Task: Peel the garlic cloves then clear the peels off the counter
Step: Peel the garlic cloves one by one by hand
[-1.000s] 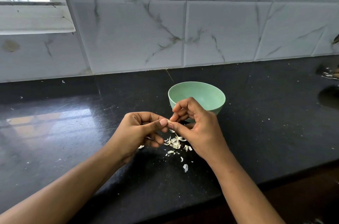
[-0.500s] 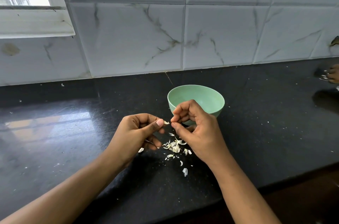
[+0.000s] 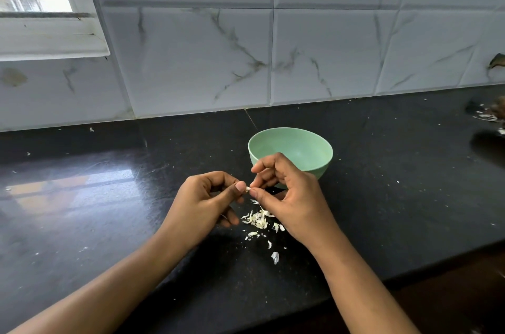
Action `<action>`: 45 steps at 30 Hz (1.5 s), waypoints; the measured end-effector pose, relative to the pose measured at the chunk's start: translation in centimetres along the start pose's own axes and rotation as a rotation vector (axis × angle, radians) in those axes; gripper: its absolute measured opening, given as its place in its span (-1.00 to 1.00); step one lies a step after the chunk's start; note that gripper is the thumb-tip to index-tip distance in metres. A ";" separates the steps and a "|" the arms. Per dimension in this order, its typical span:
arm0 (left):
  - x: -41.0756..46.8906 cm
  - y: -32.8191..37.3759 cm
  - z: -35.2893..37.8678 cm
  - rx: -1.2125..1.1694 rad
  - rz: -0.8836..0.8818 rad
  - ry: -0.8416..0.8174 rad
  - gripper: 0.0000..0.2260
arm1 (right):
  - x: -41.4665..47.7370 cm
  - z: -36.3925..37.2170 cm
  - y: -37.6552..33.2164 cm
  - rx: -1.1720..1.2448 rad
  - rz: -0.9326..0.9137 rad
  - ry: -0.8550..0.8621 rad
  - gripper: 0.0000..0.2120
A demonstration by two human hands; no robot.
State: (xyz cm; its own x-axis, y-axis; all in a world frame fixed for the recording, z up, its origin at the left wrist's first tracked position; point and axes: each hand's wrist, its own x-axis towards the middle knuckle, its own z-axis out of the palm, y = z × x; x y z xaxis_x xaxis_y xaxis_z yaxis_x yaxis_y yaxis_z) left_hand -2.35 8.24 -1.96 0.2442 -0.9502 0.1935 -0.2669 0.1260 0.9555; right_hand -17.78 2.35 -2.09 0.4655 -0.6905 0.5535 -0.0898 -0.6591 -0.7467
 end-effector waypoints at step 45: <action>-0.7 0.2 -0.2 0.364 0.272 -0.021 -0.81 | 0.2 -0.5 -0.6 0.626 0.352 -0.104 -0.80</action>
State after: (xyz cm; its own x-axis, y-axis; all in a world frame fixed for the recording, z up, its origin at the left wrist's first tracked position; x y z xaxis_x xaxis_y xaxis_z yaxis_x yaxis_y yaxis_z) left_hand -2.43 8.99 -1.82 0.1018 -0.9025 0.4185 -0.6299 0.2672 0.7293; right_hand -18.05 2.46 -1.40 0.5859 -0.7780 0.2270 0.2568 -0.0875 -0.9625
